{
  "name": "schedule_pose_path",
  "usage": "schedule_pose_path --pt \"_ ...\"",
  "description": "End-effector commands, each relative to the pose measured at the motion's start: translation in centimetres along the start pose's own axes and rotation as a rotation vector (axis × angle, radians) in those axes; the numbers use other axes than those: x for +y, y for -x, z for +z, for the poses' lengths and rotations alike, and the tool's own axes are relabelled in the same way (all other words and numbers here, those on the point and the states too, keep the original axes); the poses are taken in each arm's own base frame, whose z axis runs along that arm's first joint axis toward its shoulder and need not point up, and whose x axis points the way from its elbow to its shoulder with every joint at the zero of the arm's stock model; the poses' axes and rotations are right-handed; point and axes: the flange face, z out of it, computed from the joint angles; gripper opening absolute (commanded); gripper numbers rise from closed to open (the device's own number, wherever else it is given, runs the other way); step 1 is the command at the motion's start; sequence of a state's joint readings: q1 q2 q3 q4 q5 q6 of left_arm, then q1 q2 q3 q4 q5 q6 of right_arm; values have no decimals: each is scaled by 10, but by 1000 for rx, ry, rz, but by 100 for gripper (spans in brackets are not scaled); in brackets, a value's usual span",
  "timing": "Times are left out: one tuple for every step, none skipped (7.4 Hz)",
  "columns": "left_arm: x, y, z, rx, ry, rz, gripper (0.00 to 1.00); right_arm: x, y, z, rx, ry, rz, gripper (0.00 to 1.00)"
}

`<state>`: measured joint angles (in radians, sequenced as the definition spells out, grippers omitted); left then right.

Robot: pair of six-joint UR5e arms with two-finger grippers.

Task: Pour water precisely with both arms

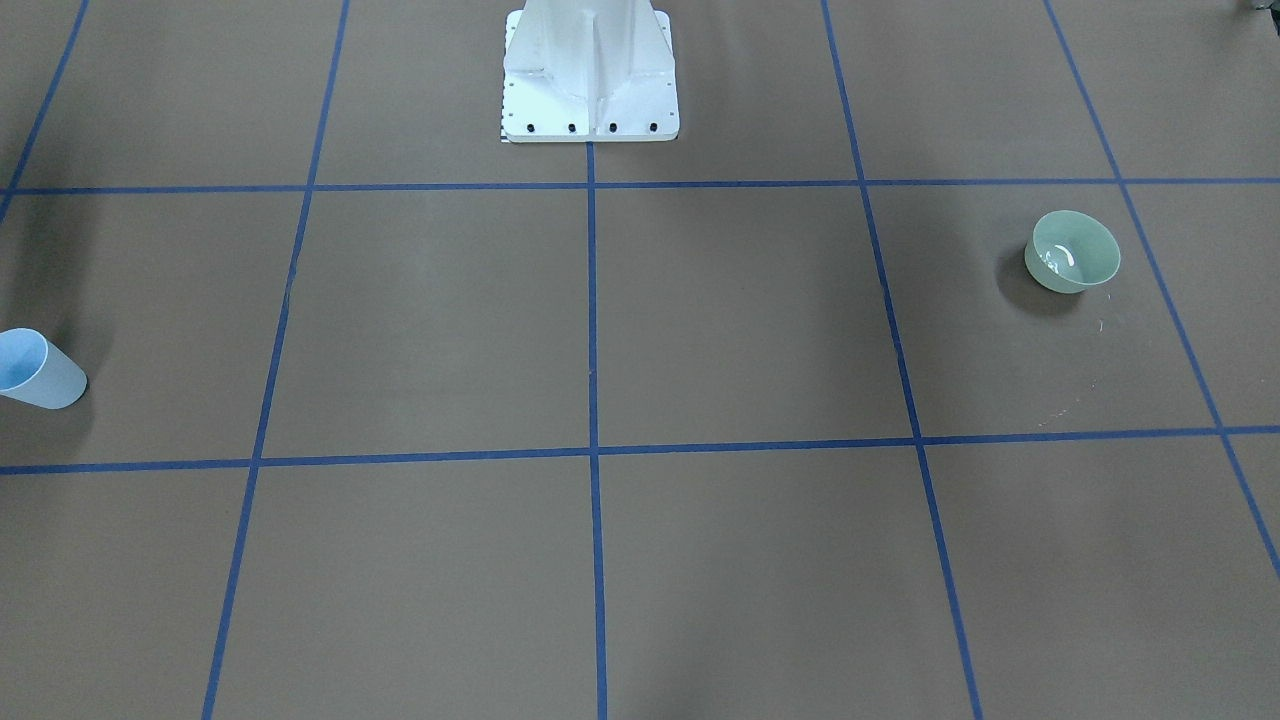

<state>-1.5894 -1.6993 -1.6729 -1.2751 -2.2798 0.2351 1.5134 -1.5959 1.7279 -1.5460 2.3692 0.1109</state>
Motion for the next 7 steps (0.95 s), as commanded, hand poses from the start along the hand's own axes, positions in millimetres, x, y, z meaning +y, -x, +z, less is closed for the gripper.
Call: schedule_pose_path --pt "39 19 28 11 32 -45 100 22 -5 -15 -4 53 -6 100" --pt "46 26 36 7 7 -13 100 32 -20 -11 -8 65 -63 100" --pt "58 30 45 4 -17 8 100 37 -25 -9 -9 71 -64 100" --pt "59 27 42 -5 -35 13 100 41 -29 -5 -9 77 -58 100" --pt "59 22 39 -5 -42 20 100 42 -30 -6 -9 76 -57 100" --pt "58 16 31 -8 -53 29 100 42 -28 -6 -7 73 -58 100" --pt "58 12 27 -8 -60 26 100 42 -30 -5 -7 74 -56 100"
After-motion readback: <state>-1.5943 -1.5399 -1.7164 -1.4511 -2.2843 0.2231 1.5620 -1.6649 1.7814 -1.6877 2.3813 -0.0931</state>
